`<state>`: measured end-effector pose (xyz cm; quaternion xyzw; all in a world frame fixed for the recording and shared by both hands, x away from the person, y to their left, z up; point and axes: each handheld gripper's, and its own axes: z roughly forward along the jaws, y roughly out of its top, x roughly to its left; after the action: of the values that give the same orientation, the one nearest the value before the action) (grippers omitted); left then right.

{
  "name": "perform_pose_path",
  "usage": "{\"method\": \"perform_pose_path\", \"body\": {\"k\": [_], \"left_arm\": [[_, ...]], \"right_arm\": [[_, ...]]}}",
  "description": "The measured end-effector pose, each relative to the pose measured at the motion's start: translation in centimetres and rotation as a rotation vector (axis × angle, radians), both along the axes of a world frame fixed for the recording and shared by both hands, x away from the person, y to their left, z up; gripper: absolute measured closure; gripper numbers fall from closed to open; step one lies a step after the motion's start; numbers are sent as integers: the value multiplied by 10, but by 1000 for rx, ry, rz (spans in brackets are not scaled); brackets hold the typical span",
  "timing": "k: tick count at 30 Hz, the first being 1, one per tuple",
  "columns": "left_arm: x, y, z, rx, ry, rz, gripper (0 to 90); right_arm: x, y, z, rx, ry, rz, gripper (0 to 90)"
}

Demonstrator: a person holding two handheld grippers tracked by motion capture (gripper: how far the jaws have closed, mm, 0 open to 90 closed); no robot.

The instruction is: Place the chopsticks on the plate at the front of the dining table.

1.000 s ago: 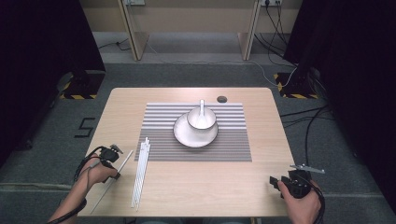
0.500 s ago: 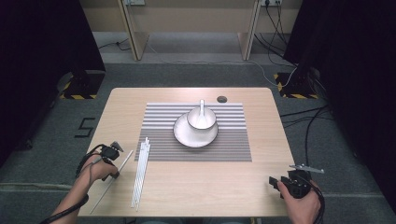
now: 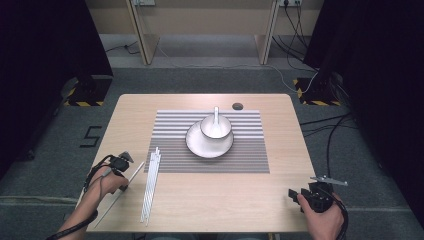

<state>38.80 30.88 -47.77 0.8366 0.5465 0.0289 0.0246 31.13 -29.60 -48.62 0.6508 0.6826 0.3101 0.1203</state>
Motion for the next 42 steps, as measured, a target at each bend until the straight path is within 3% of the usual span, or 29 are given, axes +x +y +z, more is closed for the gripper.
{"method": "perform_pose_path", "body": {"k": [12, 42], "left_arm": [[-4, 7, 3, -27, -7, 14, 844], [7, -10, 35, -57, -49, -22, 844]], "right_arm": [[0, 0, -1, -3, -3, 3, 461], [0, -2, 0, 0, -9, 4, 461]]}}
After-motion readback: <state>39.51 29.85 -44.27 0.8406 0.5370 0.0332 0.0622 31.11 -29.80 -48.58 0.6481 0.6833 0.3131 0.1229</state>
